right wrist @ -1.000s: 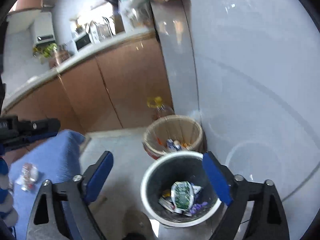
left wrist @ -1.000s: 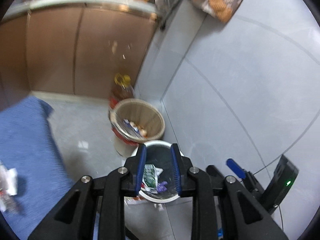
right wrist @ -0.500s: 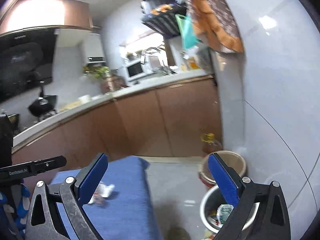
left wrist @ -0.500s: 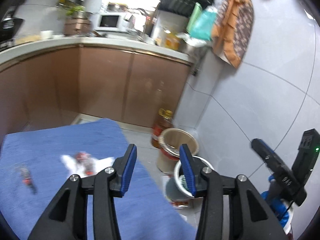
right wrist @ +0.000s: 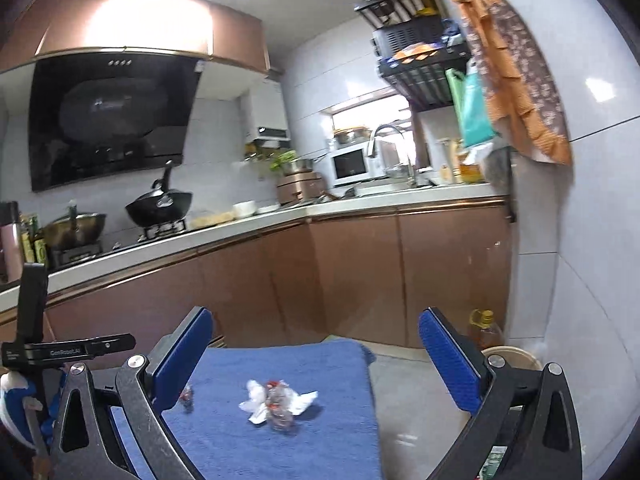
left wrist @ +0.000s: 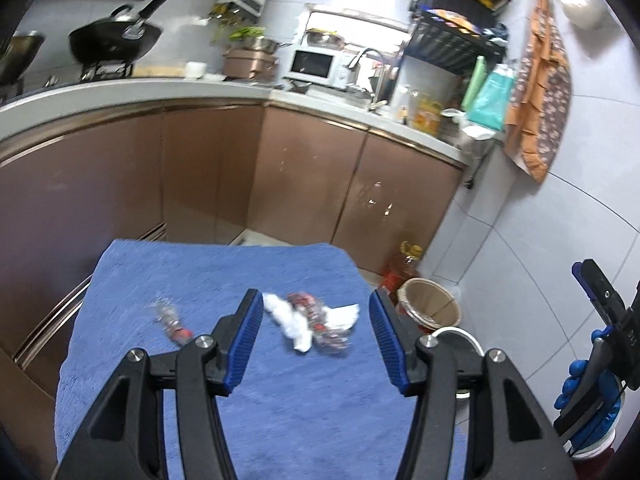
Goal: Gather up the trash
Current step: 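Move both tools back over the tissue and plastic bag pile, then grasp the clear plastic bag with the left tool while the right tool grasps the red-trimmed plastic bag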
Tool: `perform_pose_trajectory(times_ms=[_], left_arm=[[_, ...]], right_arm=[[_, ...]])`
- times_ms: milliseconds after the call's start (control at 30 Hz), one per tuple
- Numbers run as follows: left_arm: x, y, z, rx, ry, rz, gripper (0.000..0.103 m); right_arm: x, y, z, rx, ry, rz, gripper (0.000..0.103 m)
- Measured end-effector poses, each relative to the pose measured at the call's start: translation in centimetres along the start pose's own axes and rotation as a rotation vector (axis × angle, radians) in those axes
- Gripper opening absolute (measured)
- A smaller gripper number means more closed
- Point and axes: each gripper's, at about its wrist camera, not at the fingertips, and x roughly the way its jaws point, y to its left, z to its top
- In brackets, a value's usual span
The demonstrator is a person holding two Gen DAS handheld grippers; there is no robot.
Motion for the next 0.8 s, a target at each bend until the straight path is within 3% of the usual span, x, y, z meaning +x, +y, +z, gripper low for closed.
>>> perform_pose_trajectory(times_ms=[267, 467, 700, 800], left_arm=[[5.2, 3.6, -1.4, -0.056, 0.088, 0.007, 0.053], [12.3, 4.8, -2.7, -0.082, 0.198, -0.015, 0.053], [20.9, 5.8, -3.4, -0.131, 0.317, -0.044, 0.053], [23.9, 5.8, -3.9, -0.139, 0.366, -0.062, 0.053]], right_arm=[[7.2, 0.4, -3.4, 0.065, 0.181, 0.086, 0.103], [12.9, 0.6, -7.0, 0.077, 0.319, 0.147, 0.102], [19.2, 1.0, -10.7, 0.084, 0.449, 0.251, 0.074], [21.2, 1.2, -12.5, 0.056, 0.497, 0.285, 0.070]])
